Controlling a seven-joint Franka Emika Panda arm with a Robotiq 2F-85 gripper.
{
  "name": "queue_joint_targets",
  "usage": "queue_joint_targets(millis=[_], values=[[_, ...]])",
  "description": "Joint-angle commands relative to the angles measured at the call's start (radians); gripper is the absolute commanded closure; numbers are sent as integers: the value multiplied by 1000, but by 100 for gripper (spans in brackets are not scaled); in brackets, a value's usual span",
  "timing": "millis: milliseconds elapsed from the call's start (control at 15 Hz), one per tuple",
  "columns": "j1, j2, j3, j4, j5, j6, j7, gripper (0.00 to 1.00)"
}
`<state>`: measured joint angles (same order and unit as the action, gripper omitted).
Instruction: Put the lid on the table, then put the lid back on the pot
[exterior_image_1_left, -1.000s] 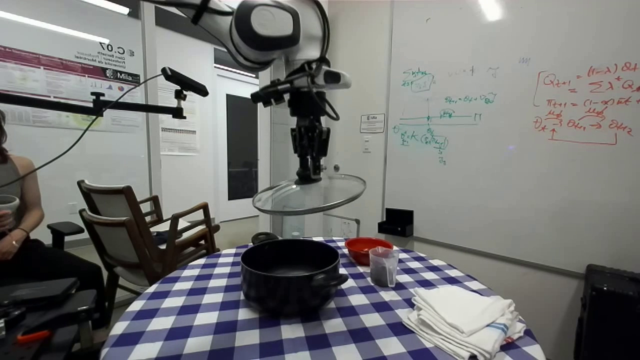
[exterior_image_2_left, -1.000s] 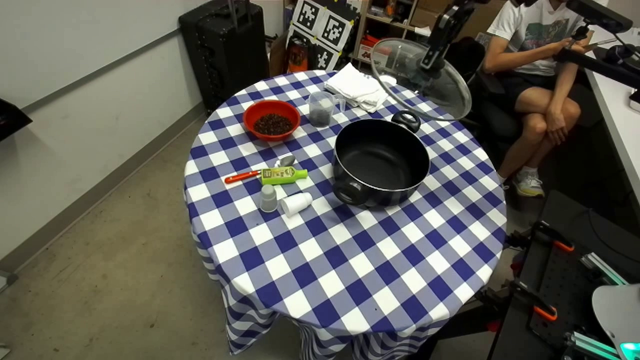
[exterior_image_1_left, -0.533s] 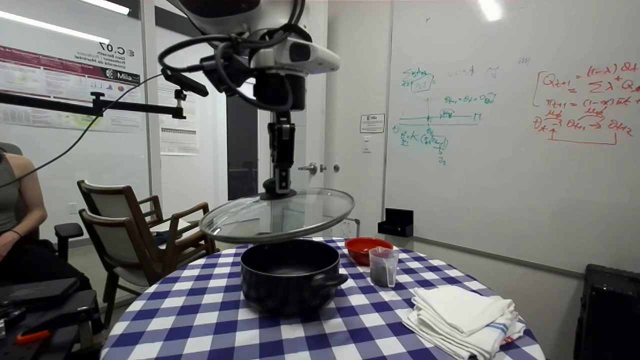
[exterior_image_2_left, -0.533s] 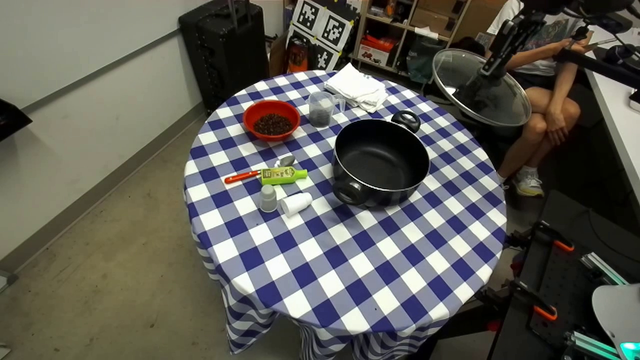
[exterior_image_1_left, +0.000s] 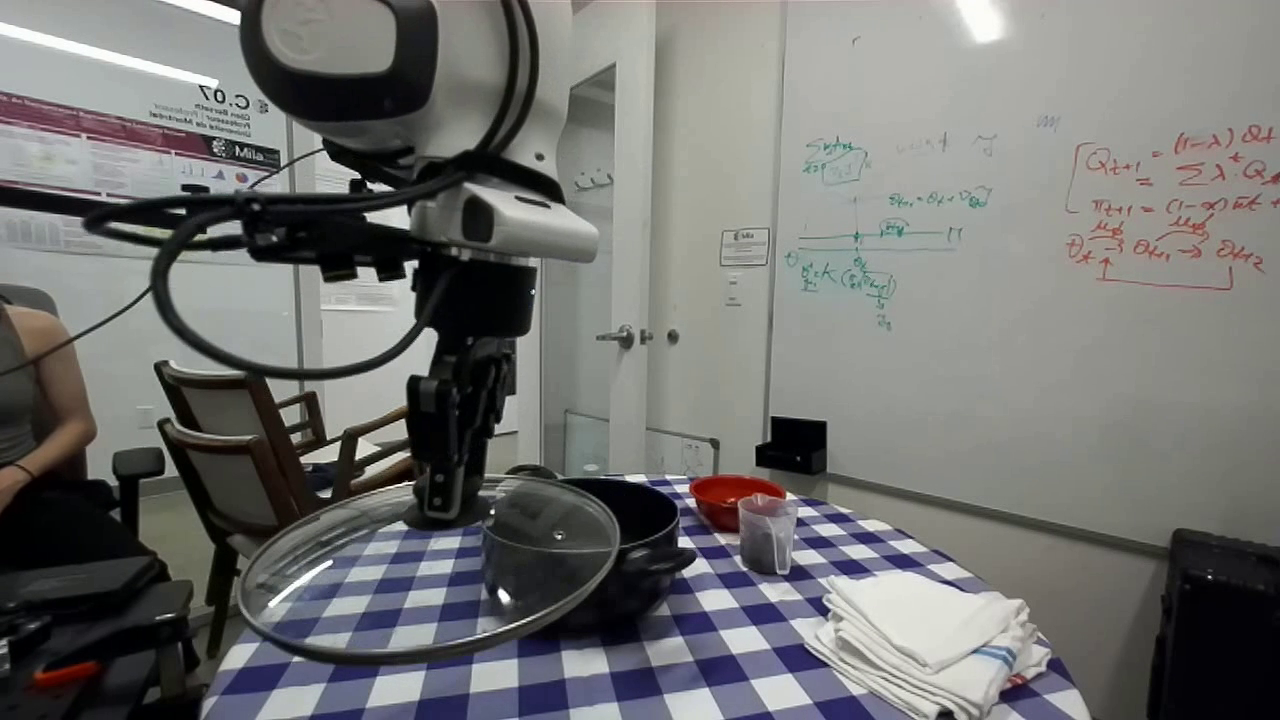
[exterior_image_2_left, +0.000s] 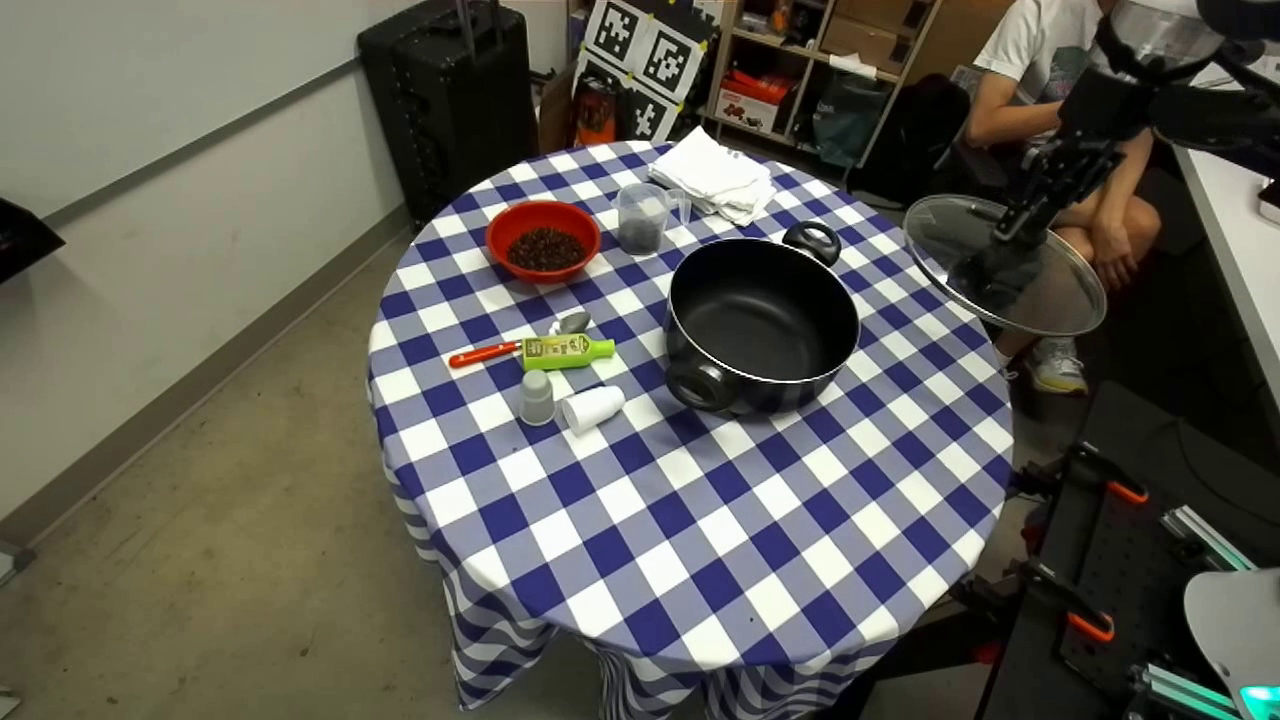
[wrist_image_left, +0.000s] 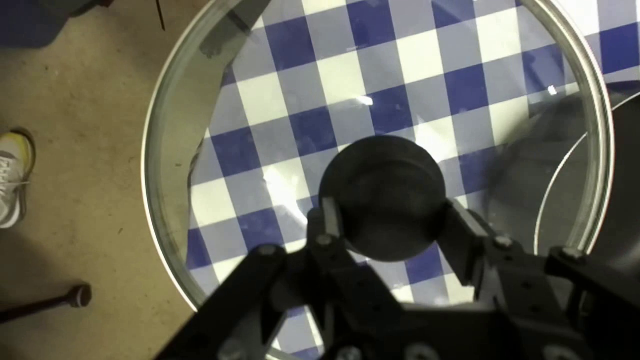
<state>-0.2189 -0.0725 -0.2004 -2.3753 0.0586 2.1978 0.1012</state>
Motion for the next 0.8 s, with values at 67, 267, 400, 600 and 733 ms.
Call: queue_joint_targets(millis=[67,267,400,600,733], values=[[-11,16,-6,-71,-7,145,162,75],[-7,75,-3,-78,-4,211,251,75],[1,125,-3,-69,6,232,290,75],[15,199,-1,-47,36,240,318,75],[20,244,4,-23,63,234,307,75]])
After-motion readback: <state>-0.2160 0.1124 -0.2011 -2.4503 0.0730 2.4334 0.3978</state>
